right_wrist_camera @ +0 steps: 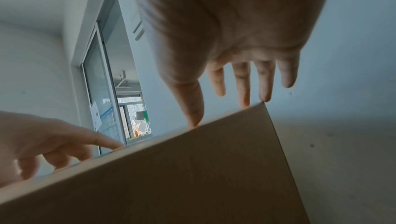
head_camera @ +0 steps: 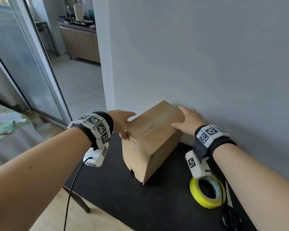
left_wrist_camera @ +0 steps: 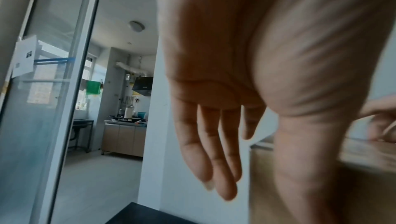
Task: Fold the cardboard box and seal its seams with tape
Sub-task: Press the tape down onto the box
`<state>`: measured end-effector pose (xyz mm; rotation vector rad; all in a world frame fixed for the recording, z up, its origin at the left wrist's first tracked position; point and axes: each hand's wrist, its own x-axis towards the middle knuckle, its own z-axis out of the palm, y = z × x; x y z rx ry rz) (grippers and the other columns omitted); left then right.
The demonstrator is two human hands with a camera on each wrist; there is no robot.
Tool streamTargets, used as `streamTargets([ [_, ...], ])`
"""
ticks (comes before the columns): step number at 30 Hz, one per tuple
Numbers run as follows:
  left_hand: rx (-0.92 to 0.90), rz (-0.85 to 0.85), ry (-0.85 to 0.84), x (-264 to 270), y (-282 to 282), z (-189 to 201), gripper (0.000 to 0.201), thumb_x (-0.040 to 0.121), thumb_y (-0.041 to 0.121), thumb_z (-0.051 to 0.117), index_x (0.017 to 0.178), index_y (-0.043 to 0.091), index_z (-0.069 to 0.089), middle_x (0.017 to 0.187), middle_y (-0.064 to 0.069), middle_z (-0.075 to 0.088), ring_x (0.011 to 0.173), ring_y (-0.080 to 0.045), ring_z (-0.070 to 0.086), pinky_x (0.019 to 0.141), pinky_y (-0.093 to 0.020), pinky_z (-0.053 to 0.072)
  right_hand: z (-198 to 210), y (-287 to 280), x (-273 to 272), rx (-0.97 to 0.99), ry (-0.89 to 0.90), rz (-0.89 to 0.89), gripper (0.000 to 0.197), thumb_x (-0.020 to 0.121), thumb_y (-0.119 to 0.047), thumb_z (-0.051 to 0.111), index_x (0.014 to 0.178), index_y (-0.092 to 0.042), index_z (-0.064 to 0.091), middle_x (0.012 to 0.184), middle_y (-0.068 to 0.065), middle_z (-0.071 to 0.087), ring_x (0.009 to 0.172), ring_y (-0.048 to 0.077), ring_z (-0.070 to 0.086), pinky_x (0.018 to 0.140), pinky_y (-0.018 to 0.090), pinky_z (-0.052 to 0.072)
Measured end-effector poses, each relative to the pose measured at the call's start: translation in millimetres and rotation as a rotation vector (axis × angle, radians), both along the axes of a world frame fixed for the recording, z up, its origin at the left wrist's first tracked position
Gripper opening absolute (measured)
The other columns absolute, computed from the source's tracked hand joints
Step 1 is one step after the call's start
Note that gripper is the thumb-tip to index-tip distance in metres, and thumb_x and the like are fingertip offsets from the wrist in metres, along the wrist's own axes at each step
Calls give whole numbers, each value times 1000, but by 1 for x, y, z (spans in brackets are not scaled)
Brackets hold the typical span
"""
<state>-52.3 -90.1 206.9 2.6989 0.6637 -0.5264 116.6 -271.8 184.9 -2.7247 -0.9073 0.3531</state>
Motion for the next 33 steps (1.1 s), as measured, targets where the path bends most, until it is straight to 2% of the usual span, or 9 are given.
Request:
streamTargets([
  [4,22,129,-68,12,19,0,40,86,11,57,125,9,51,88,-8,67,59,-20,61,63,-27,54,11,3,7,-101,-3,-21,88,79,-51,65,150,-29,17,147,11,28,136,30,31,109,43,33],
  [8,-196,290,-118,19,27,-7,28,93,2,33,114,2,51,75,-9,67,60,-26,66,71,-39,60,6,8,10,-33,162,-47,92,75,-54,67,149,-29,19,152,6,33,136,26,36,112,41,32],
  [11,-299,379,-179,22,31,-12,21,97,5,34,105,0,53,69,-10,64,54,-22,62,55,-31,55,8,8,11,-34,134,-113,82,81,-51,62,148,-21,25,146,4,43,130,26,45,106,36,38],
  [16,-375,441,-277,22,42,-12,48,92,17,52,137,10,38,88,-9,64,78,-24,66,70,-32,58,12,2,13,-170,137,-161,56,90,-48,50,131,-9,47,102,11,68,94,31,66,88,39,53],
  [18,-400,370,-249,20,44,-12,74,86,22,65,147,15,25,110,-7,62,98,-26,65,86,-36,55,13,0,14,-140,108,-135,61,89,-43,54,141,-15,37,119,11,63,109,30,61,93,37,49],
  [21,-367,311,-201,19,38,-14,67,90,20,60,147,12,25,132,-9,55,113,-29,59,93,-39,51,18,2,10,-105,76,-17,74,89,-29,60,151,-23,19,145,9,44,128,26,46,102,32,39],
  [24,-226,357,-113,17,29,-13,40,96,33,49,118,0,53,118,-21,63,91,-33,67,72,-35,55,18,4,9,-129,53,26,63,86,-32,64,142,-20,38,145,6,42,131,23,42,104,32,36],
  [28,-391,515,0,16,27,-16,48,98,46,38,96,-1,47,65,-18,62,41,-23,55,40,-19,42,18,-6,10,-158,27,-20,65,80,-46,67,136,-20,44,137,7,44,122,23,49,96,33,42],
  [33,-466,468,-239,30,24,-16,21,94,21,52,102,1,53,74,-17,63,54,-25,62,53,-28,55,21,-23,11,-249,93,-48,53,81,-60,59,97,-10,70,62,2,61,58,14,57,61,25,44],
])
